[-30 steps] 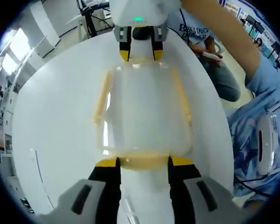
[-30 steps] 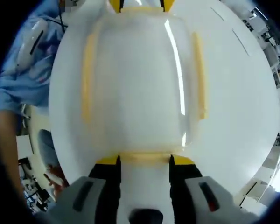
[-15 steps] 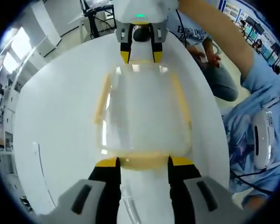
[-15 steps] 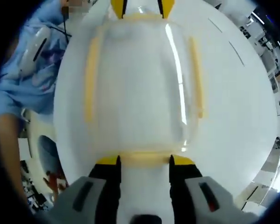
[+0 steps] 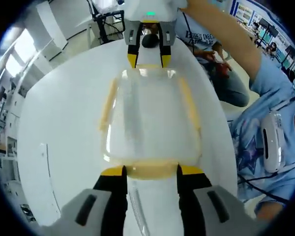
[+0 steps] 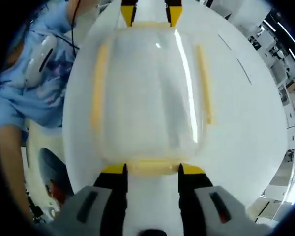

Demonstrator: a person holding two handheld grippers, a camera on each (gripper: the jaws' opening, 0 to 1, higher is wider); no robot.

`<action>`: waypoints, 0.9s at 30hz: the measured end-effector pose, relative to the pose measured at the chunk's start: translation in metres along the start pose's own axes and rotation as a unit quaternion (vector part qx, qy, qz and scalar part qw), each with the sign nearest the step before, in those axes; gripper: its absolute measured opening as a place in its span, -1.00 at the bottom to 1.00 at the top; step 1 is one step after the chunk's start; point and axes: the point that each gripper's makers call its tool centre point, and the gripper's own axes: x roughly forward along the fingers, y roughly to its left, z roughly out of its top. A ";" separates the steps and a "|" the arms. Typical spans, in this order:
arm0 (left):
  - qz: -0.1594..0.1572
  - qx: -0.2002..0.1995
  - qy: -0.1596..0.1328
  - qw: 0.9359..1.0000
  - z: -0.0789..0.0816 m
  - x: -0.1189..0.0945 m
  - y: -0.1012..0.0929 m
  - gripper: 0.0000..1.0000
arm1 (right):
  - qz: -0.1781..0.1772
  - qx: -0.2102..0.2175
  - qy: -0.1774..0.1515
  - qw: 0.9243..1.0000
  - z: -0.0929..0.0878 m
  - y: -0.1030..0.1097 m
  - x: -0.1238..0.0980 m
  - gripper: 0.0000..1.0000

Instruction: Snap each plastic latch of the storage box into its locked position after aligning the lid with the box until every specified latch is closed and the lid sits flush.

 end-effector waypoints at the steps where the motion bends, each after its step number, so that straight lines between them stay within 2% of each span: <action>1: 0.001 -0.001 -0.001 1.000 -0.001 -0.002 0.000 -0.22 | -0.001 -0.002 -0.001 1.000 0.002 0.000 -0.001 -0.21; 14: 0.011 -0.005 -0.018 1.000 -0.019 -0.028 -0.003 -0.22 | -0.015 -0.019 -0.031 0.999 0.033 -0.002 -0.014 -0.21; 27: 0.018 -0.026 -0.034 0.999 -0.053 -0.049 -0.003 -0.22 | -0.024 -0.048 -0.063 0.997 0.076 -0.007 -0.014 -0.21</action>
